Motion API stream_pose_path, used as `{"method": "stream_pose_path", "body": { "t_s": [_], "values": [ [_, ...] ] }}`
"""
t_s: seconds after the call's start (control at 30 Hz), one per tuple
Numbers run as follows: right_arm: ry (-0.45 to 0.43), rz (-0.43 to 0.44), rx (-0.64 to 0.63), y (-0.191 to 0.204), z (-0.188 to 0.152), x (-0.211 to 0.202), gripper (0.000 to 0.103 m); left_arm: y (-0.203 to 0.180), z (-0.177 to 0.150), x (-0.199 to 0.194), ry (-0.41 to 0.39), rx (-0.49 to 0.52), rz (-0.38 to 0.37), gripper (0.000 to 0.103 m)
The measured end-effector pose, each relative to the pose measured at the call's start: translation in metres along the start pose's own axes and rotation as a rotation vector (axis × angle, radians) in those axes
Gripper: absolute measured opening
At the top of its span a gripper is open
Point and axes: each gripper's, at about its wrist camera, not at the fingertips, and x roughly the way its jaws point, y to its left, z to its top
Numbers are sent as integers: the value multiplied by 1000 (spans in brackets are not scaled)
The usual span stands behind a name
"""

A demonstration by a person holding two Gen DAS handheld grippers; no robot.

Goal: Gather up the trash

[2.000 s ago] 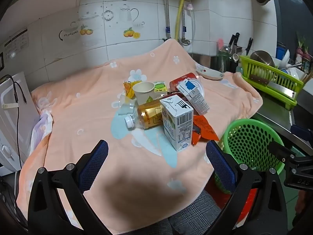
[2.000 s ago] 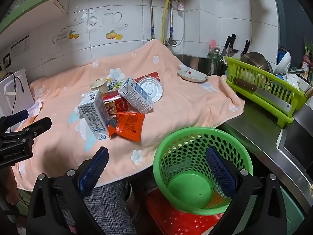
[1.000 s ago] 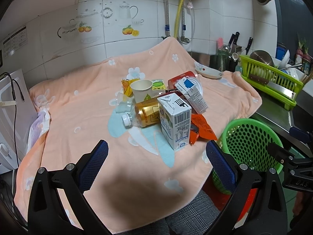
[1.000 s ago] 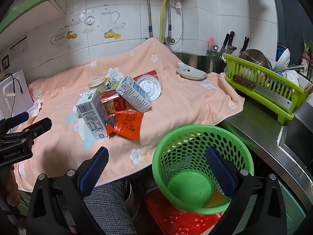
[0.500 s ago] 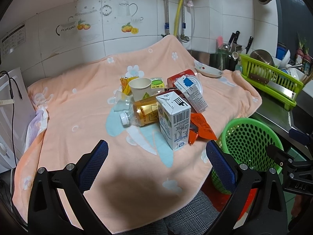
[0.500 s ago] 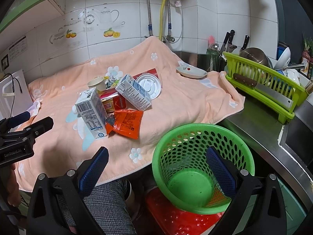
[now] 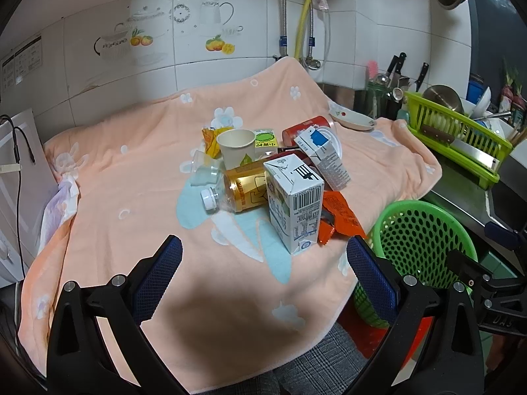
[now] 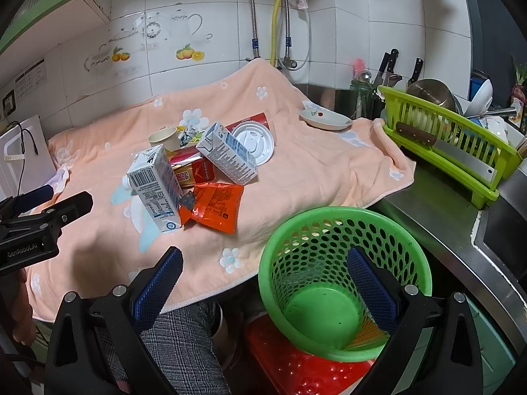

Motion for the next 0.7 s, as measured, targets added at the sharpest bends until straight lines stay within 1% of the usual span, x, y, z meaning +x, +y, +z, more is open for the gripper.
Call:
{"method": "stream_pose_path", "body": {
  "t_s": [0.6, 0.63, 0.7],
  "values": [
    [9, 7, 2, -1, 3, 8, 97, -1, 4, 5, 7, -10, -9, 98],
    [10, 7, 1, -1, 3, 9, 97, -2, 13, 12, 12, -9, -8, 98],
    [12, 5, 0, -1, 3, 10, 97, -3, 15, 15, 14, -11, -8, 98]
  ]
}}
